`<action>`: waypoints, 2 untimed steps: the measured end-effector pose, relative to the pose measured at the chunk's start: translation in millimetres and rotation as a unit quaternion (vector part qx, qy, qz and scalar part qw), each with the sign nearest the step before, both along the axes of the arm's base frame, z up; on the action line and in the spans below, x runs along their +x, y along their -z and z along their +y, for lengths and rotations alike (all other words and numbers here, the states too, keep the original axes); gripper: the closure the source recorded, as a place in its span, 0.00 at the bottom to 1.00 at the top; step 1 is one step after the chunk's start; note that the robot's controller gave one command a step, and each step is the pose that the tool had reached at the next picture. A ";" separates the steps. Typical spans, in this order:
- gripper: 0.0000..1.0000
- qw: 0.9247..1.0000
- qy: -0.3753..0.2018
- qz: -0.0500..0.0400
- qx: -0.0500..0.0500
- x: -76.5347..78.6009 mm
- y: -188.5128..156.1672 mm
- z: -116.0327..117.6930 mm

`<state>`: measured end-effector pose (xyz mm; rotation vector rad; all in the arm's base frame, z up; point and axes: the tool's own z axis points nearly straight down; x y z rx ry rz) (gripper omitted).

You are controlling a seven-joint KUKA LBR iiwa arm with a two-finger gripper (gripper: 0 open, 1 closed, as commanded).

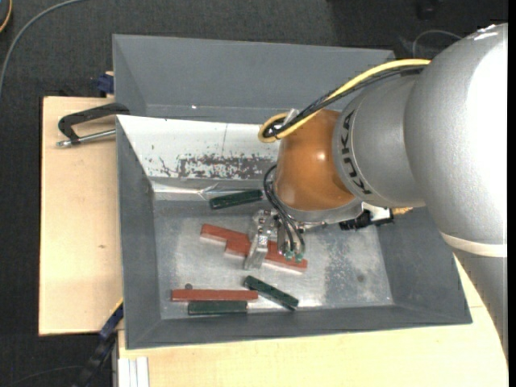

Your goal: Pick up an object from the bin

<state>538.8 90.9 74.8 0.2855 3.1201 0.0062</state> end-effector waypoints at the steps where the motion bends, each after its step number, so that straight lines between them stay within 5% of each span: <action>1: 1.00 1.000 -0.001 0.000 0.000 2.1 -48.1 1.2; 2: 1.00 1.000 -0.002 0.001 0.000 3.4 -66.8 2.3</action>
Offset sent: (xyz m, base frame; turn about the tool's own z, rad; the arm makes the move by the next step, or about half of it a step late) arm -0.0001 0.0001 0.0445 0.0000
